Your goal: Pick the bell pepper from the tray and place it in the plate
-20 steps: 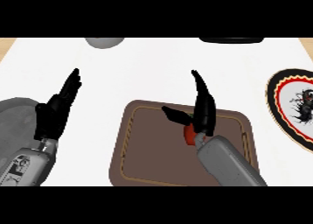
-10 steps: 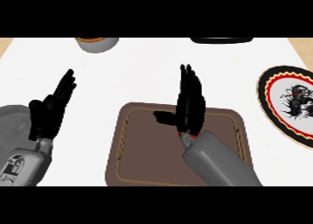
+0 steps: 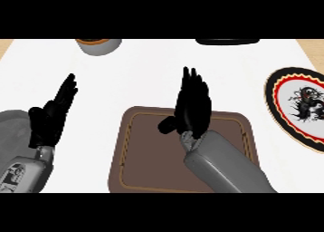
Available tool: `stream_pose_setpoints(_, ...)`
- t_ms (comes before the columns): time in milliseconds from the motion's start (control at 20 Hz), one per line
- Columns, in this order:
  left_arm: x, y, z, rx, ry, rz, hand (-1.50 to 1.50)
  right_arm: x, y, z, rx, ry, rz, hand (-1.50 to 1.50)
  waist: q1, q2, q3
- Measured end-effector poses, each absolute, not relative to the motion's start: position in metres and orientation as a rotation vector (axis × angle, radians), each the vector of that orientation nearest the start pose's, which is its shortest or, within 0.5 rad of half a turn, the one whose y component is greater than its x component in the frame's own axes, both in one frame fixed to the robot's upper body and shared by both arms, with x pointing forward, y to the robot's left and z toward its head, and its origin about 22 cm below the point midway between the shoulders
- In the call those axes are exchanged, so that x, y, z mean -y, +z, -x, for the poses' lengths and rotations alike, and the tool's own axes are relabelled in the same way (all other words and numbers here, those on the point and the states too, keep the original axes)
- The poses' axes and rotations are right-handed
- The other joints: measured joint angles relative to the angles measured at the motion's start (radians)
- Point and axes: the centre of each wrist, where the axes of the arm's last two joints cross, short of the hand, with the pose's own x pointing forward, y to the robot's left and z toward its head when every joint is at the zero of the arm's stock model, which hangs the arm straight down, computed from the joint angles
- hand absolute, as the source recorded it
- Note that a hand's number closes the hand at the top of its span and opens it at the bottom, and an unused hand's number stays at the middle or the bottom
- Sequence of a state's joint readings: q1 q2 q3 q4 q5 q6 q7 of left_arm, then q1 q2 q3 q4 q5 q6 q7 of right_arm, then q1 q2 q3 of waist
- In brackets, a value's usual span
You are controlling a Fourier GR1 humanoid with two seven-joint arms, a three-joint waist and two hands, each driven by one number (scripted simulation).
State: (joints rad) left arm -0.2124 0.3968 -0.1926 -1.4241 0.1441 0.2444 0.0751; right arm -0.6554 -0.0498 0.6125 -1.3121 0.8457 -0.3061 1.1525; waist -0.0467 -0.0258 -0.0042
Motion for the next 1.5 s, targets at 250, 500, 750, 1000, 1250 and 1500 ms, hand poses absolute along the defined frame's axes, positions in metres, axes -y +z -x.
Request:
stream_pose_setpoints(250,-0.269,0.033,-0.288,1.537,-0.191,-0.255,0.0,0.045,0.11,-0.3,1.118,0.632,0.899,-1.5,0.005,0.006,0.001)
stream_pose_setpoints(500,-0.266,0.036,-0.291,1.539,-0.199,-0.242,0.0,0.053,0.122,-0.294,1.077,0.658,0.868,-1.5,0.016,0.012,0.002)
stream_pose_setpoints(750,-0.263,0.039,-0.299,1.547,-0.202,-0.235,0.0,0.061,0.12,-0.294,1.015,0.694,0.854,-1.5,0.023,0.018,0.002)
stream_pose_setpoints(1000,-0.259,0.043,-0.301,1.552,-0.203,-0.227,0.0,0.07,0.101,-0.294,0.915,0.73,0.842,-1.5,0.032,0.021,0.003)
stream_pose_setpoints(1250,-0.26,0.041,-0.3,1.552,-0.203,-0.228,0.0,0.078,0.086,-0.296,0.846,0.753,0.832,-1.5,0.04,0.023,0.003)
stream_pose_setpoints(1500,-0.263,0.04,-0.301,1.552,-0.217,-0.227,0.0,0.086,0.074,-0.294,0.805,0.752,0.822,-1.5,0.042,0.024,0.004)
